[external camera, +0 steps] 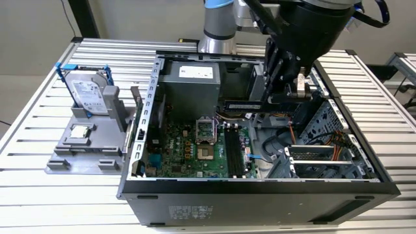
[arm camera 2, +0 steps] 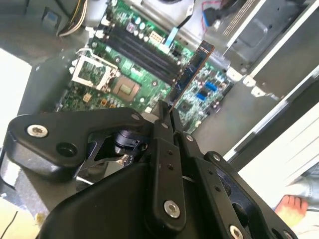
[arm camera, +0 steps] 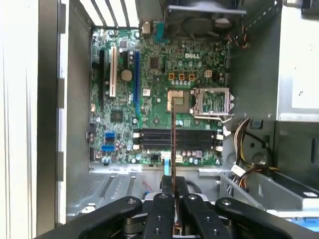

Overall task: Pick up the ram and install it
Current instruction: 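Pick up the ram and move it above insertion slot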

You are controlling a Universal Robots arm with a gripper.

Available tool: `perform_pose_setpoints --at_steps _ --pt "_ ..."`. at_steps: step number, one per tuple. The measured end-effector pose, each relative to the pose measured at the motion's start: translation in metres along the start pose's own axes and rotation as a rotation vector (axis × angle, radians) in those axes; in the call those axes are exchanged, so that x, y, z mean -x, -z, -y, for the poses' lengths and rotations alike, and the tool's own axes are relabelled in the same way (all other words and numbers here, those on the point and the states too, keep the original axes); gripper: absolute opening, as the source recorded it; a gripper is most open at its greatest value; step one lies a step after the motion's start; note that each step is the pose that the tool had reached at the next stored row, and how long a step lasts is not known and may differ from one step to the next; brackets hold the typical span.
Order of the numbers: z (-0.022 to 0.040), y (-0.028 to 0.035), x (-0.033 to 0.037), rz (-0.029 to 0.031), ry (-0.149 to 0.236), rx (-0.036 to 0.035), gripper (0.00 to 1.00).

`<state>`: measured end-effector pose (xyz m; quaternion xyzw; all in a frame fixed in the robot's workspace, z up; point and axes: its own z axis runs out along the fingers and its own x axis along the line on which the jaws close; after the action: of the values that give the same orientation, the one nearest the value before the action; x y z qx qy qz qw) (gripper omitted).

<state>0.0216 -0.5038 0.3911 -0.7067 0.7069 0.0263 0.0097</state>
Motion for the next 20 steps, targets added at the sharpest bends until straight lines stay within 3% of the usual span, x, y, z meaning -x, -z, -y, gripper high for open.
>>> perform_pose_setpoints --at_steps 6,8,13,20 --pt "0.027 0.0007 0.0 -0.0001 0.0 0.0021 0.0" --pt "0.0314 0.0007 0.0011 -0.0001 0.0 0.0023 0.0" --pt "0.0328 -0.0001 0.0132 0.0001 0.001 0.0022 0.0" --pt "0.0324 -0.002 0.0397 -0.0001 0.001 0.0019 0.0"
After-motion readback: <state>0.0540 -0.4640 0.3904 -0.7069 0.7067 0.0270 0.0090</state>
